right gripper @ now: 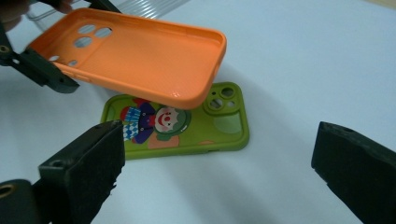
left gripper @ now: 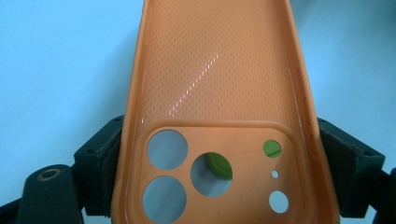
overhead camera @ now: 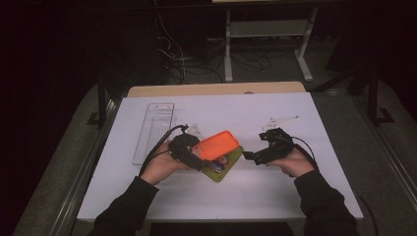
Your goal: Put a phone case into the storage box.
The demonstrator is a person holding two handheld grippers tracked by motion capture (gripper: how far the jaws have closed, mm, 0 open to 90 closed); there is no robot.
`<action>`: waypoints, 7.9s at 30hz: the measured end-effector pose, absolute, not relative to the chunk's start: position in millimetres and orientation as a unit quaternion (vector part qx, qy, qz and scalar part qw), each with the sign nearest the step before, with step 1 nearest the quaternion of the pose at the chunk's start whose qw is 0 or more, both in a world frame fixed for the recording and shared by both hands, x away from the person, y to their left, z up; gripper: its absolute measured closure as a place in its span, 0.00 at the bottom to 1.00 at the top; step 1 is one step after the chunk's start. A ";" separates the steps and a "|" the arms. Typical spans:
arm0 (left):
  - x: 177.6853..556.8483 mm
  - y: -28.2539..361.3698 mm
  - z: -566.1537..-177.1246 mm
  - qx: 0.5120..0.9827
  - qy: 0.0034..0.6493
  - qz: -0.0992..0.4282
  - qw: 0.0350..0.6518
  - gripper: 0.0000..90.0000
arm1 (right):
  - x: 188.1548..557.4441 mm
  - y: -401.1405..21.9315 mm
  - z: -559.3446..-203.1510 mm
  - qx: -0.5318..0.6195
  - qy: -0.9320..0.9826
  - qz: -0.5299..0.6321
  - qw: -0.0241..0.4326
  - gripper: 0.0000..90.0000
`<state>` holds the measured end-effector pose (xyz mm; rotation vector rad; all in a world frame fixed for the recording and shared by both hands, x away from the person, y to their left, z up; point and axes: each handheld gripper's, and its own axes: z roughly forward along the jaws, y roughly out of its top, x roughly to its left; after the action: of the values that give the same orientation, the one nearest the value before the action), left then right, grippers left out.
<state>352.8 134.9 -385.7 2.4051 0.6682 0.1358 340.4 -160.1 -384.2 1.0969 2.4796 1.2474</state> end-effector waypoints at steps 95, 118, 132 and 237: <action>353.3 136.5 -383.3 0.911 0.261 0.054 0.314 0.18 | 300.7 -109.3 -412.2 0.085 0.852 0.226 0.464 0.00; 353.5 139.3 -378.3 0.915 0.256 0.058 0.307 0.18 | 288.7 -97.0 -422.9 -0.050 0.813 0.123 0.568 0.00; 350.0 135.0 -373.7 0.912 0.257 0.055 0.313 0.18 | 289.4 -77.0 -428.6 -0.075 0.785 0.141 0.599 0.10; 352.6 169.8 -377.1 0.914 0.242 0.076 0.318 0.00 | 300.7 -86.5 -420.0 0.046 0.825 0.221 0.518 0.87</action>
<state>352.6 169.8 -377.1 2.4036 0.6355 0.1992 300.7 -86.5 -420.0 0.1101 1.9788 0.5308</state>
